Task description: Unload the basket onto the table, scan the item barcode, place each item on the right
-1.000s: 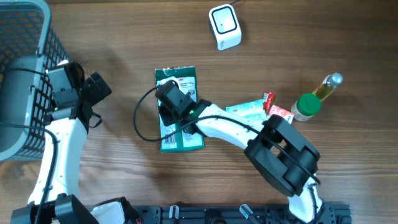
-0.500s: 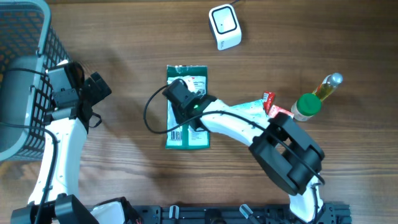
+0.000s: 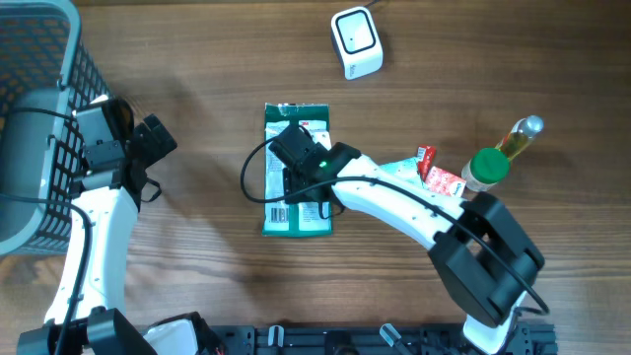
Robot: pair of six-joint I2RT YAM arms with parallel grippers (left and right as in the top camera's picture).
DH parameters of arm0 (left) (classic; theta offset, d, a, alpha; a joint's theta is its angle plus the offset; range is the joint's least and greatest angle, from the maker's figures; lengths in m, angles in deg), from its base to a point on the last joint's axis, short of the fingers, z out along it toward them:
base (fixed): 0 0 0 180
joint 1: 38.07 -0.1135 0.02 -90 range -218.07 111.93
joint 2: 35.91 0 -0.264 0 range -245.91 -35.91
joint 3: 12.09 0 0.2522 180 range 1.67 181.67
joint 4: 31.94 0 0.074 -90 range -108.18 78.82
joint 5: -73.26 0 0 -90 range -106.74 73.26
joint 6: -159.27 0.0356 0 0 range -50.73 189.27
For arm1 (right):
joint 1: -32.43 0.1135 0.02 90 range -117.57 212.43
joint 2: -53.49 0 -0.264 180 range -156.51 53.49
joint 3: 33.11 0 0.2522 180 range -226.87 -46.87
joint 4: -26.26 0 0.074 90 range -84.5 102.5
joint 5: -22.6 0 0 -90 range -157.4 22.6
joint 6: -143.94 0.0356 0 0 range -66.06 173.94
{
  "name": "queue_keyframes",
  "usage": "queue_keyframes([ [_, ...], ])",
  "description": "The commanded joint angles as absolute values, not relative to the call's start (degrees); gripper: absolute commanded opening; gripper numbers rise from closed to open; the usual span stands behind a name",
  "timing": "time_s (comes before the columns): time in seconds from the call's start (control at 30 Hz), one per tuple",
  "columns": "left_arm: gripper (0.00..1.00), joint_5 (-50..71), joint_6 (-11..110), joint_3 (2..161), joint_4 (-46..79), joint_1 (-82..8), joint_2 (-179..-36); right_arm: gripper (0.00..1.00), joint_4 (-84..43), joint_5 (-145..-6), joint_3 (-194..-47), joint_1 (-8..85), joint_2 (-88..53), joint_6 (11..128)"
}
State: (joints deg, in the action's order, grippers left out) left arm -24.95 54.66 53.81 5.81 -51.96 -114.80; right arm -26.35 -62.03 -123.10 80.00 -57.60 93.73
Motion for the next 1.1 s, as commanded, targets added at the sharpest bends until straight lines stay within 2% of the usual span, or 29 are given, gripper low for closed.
queue_keyframes([
  [0.0,1.0,-24.69,55.38,54.4,5.68,-52.07,-114.34,0.8,-26.15,-60.2,-122.95,79.98,-60.0,96.15],
  [0.3,1.0,-24.69,55.36,54.4,5.68,-52.07,-114.34,0.81,-23.73,-60.42,-122.92,79.98,-66.05,96.48],
  [0.43,1.0,-24.69,55.36,54.4,5.68,-52.07,-114.34,0.62,-24.21,-61.38,-122.95,79.98,-66.62,96.02],
  [0.47,1.0,-24.69,55.36,54.4,5.68,-52.07,-114.34,0.54,-24.21,-61.49,-122.95,79.95,-66.62,96.02],
  [0.5,1.0,-24.69,55.36,54.4,5.68,-52.07,-114.34,0.51,-24.21,-61.49,-122.95,79.91,-66.62,96.04],
  [0.53,1.0,-24.69,55.36,54.4,5.68,-52.07,-114.34,0.52,-24.23,-61.49,-122.95,79.91,-66.62,96.02],
  [0.6,1.0,-24.69,55.38,54.4,5.68,-52.07,-114.34,0.68,-24.25,-61.44,-122.92,79.91,-66.64,95.94],
  [0.7,1.0,-24.69,55.38,54.4,5.68,-52.07,-114.34,0.67,-24.21,-61.47,-122.88,79.93,-67.56,96.11],
  [0.73,1.0,-24.69,55.36,54.4,5.68,-52.07,-114.34,0.59,-24.21,-61.95,-122.88,80.11,-68.17,96.07],
  [0.77,1.0,-24.69,55.36,54.4,5.68,-52.07,-114.34,0.41,-24.17,-64.22,-122.88,80.08,-68.35,96.04],
  [0.8,1.0,-24.69,55.38,54.4,5.68,-52.07,-114.34,0.29,-23.99,-65.42,-122.9,80.06,-68.31,95.83],
  [0.83,1.0,-24.69,55.36,54.4,5.68,-52.07,-114.34,0.04,-24.03,-65.38,-123.08,79.65,-67.39,93.05],
  [0.97,1.0,-24.69,55.38,54.4,5.68,-52.07,-114.34,0.04,-23.84,-65.79,-124.94,74.86,-56.57,83.19],
  [1.07,1.0,-24.69,55.36,54.4,5.68,-52.07,-114.34,0.04,-22.29,-65.9,-124.94,73.33,-48.07,69.75],
])
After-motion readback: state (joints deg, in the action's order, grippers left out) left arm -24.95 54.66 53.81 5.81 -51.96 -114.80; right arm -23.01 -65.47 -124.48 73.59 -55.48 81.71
